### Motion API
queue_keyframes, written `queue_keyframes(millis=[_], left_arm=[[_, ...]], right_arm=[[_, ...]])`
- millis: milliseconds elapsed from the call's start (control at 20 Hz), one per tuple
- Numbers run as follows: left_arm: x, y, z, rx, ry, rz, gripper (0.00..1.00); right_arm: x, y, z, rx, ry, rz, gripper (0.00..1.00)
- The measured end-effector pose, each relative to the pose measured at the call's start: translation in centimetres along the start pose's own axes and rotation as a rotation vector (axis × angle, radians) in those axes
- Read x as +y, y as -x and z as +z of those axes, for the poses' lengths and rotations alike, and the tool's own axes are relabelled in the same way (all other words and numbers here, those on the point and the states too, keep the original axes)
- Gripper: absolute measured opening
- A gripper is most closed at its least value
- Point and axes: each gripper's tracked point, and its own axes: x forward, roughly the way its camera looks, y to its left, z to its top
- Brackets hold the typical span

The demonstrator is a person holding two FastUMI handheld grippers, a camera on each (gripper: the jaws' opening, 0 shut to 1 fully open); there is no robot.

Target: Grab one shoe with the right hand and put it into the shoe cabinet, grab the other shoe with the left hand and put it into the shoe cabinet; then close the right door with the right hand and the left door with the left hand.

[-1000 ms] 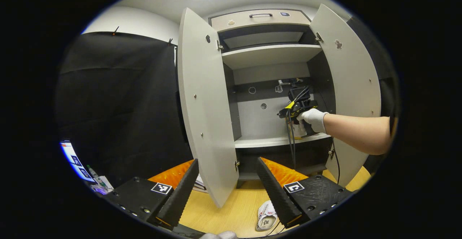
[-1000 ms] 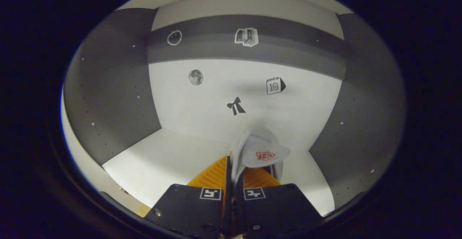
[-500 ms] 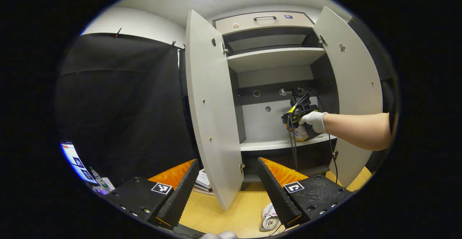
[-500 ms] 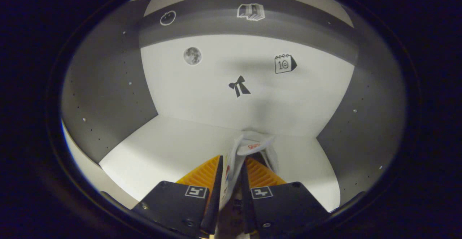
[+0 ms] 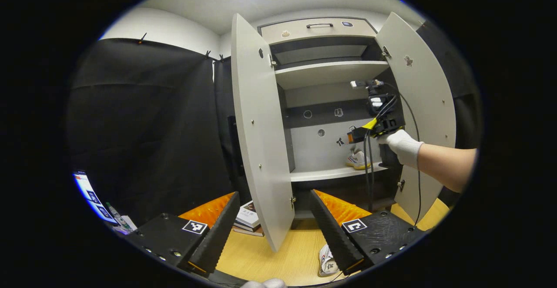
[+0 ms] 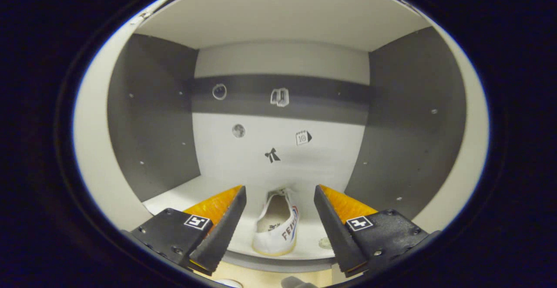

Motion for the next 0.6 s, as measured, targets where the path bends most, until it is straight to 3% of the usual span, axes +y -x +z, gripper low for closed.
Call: queue_keyframes(millis=[300, 450, 500, 600], left_arm=[[-0.7, -0.3, -0.6, -0.010, -0.007, -0.074, 0.96], [-1.4, -0.3, -0.6, -0.030, -0.003, -0.109, 0.96], [-1.6, -0.3, -0.7, -0.037, -0.008, -0.118, 1.00], [-2.4, -0.2, -1.7, -0.036, -0.024, -0.157, 0.96]], right_arm=[[0.2, 13.5, -0.5, -0.162, -0.014, 0.037, 0.99], [-0.3, 19.0, -3.9, -0.145, -0.034, 0.042, 0.99], [-0.8, 20.6, -4.9, -0.144, -0.033, 0.032, 0.99], [-2.0, 23.9, -7.0, -0.141, -0.023, -0.006, 0.99]])
